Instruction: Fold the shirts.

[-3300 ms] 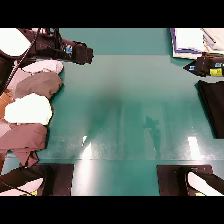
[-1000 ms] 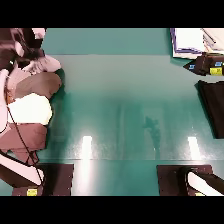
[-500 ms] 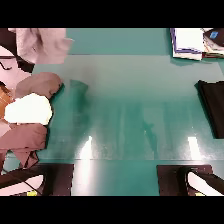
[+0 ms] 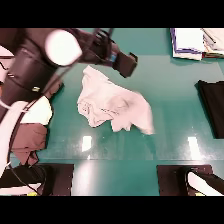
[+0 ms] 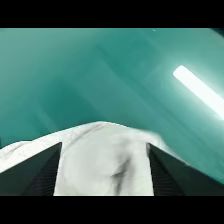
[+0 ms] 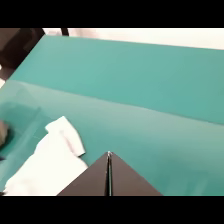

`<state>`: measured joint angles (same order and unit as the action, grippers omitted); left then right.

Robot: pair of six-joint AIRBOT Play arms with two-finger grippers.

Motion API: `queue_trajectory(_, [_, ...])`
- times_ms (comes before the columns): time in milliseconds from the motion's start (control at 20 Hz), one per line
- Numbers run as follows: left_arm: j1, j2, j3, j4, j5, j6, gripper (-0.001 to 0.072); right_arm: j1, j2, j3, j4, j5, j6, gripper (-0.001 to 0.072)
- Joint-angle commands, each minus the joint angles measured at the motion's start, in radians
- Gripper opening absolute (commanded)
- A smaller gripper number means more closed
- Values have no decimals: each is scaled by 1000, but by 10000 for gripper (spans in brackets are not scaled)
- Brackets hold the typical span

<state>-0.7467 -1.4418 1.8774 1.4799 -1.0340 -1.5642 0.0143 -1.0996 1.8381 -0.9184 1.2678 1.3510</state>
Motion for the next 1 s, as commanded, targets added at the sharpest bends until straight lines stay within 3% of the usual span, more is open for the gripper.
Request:
queue_trajectory(0, [34,-37,-8,39,-54,-23,620,0,0,13,0,60,0,14])
queue_trajectory(200, [345,-37,-76,3,-206,-72,621,0,0,13,0,61,0,14])
queue_trajectory(400, [570,-39,-352,-239,-64,-51,620,0,-21,13,2,69,0,14])
queue_trajectory(550, [591,-86,-514,-286,50,-13,620,1,-59,13,3,106,0,14])
queue_trajectory(800, [563,-227,-531,-415,134,83,620,1,-125,12,0,179,1,14])
queue_trajectory(950, [526,-239,-531,-416,178,106,619,0,-169,11,-3,208,1,14])
